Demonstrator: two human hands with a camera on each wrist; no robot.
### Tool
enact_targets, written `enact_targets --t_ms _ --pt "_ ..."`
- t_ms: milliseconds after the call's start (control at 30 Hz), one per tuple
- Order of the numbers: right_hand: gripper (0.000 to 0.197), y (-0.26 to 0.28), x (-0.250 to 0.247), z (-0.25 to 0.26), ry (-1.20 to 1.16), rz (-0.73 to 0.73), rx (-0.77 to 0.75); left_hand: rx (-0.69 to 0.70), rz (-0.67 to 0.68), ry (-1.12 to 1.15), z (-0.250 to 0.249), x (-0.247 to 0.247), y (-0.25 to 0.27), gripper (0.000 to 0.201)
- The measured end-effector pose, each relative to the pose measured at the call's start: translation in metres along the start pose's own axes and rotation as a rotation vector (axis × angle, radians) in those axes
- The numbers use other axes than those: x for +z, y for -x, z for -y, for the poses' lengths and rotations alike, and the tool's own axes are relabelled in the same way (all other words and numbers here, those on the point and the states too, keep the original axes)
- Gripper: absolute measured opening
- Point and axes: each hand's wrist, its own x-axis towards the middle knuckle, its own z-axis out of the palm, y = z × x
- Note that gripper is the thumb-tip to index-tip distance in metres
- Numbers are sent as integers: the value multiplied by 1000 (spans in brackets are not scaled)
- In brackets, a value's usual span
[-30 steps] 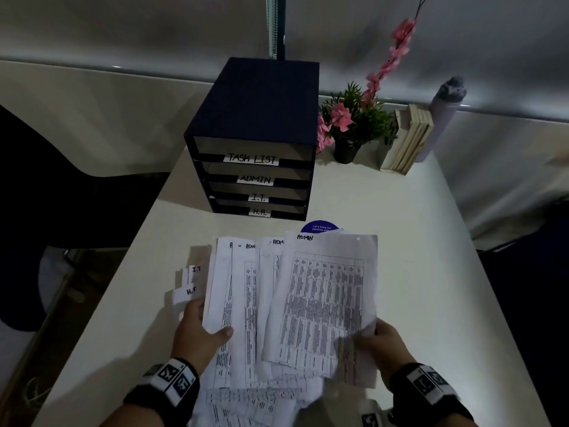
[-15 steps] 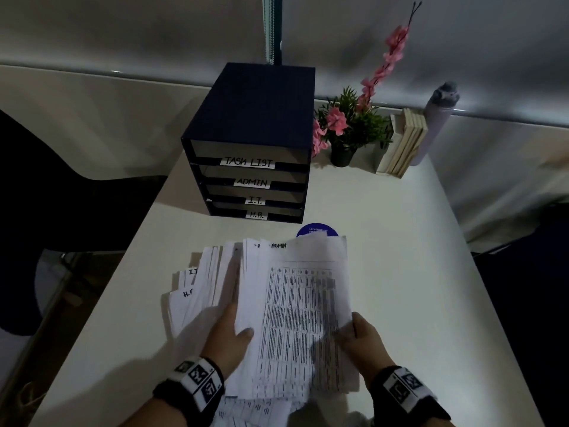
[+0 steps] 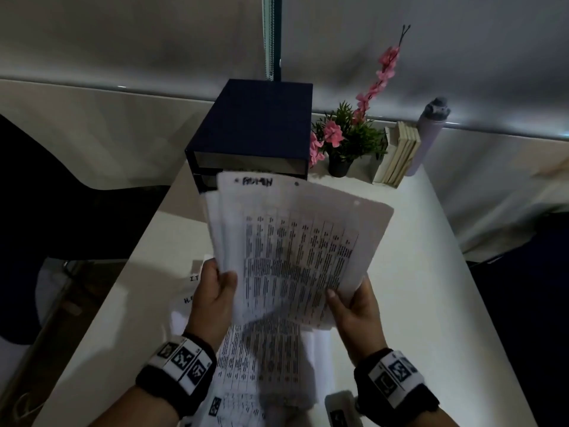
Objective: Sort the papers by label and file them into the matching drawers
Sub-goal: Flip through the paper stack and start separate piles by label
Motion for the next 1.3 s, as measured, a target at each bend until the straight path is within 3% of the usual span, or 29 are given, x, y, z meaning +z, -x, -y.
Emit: enact_targets --t_ms 100,233,400,500,567,633,800,867,967,1033,1100,1200,1300 --pt "49 11 4 -6 119 31 -50 20 -40 3 10 -1 2 12" --pt "41 20 8 -25 194 107 118 -54 11 -76 29 6 8 4" --pt "43 15 2 -38 238 164 211 -134 -16 -60 28 19 0 27" --pt "23 6 -17 -43 205 13 217 -145 -47 -59 17 28 -12 41" --pt "9 -3 -36 -45 208 -156 213 -147 28 -64 17 35 -17 48" --pt "11 -12 -62 -48 326 -312 228 -165 165 -142 28 40 -20 70" --pt "8 -24 -141 -52 688 -497 443 -261 428 -869 66 45 -7 101" --pt "10 -26 -167 -51 791 -474 519 -319 512 -1073 74 45 -1 105" --pt "20 -30 -193 -52 872 -429 582 -374 587 -1202 80 43 2 107" --pt "47 -31 -194 -55 969 -429 576 -374 600 -1220 84 43 1 109" --pt "73 -26 -181 -48 1210 -374 538 -380 604 -1207 87 43 0 110" --pt "74 -17 -149 -46 1379 -94 410 -375 589 -1180 93 41 -1 113" --pt "66 -4 -128 -62 1365 128 436 -356 582 -1192 95 40 -1 114"
